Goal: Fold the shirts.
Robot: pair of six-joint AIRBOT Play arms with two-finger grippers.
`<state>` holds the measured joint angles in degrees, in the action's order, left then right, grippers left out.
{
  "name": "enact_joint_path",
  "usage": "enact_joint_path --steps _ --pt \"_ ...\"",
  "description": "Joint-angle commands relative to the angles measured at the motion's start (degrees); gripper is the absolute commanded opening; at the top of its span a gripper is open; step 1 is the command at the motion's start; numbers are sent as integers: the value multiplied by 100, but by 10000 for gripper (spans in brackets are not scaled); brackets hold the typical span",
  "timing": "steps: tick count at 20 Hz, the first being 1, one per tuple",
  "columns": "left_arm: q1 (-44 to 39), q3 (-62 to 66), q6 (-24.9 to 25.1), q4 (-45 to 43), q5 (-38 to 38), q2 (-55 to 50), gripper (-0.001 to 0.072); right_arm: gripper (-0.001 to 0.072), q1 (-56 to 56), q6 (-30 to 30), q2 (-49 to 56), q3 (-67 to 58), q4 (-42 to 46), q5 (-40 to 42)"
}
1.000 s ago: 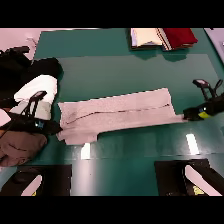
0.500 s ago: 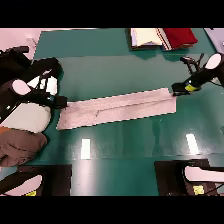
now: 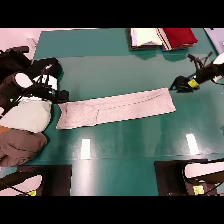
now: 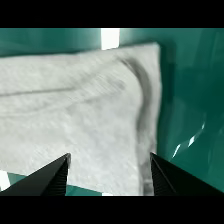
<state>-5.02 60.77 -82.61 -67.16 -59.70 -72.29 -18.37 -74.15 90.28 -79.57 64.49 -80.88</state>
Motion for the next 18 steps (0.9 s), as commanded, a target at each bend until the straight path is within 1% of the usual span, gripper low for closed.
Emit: enact_joint_path --steps 1,4,6,7,8,9,10,11,13,14,18 --pt "-2 63 17 409 -59 -22 21 585 -634 424 136 584 -380 -98" --pt "-284 61 2 573 262 -44 21 585 -800 815 494 968 -1145 39" --pt "-664 59 -219 573 470 -85 21 584 -671 1034 693 1091 -1679 208" --pt "-863 59 -310 577 590 -129 21 576 -560 1082 776 1095 -1814 302" --pt "-1088 59 -358 590 750 -184 21 540 -407 1084 841 1062 -1834 404" --pt "-1292 61 -514 595 942 -254 21 360 -273 1172 870 1016 -1827 476" --pt "-1504 66 -699 597 1156 -332 20 91 -166 1259 863 949 -1829 538" --pt "-1690 66 -872 605 1392 -428 20 10 -85 1281 826 831 -1834 531" --pt "-2087 79 -1016 761 1926 -702 20 10 15 1276 612 501 -1836 411" --pt "-2238 188 -1014 824 2031 -890 20 9 48 1266 428 308 -1849 306" --pt "-2721 1290 -1010 887 1908 -2015 20 9 518 887 -409 -400 -1847 39"
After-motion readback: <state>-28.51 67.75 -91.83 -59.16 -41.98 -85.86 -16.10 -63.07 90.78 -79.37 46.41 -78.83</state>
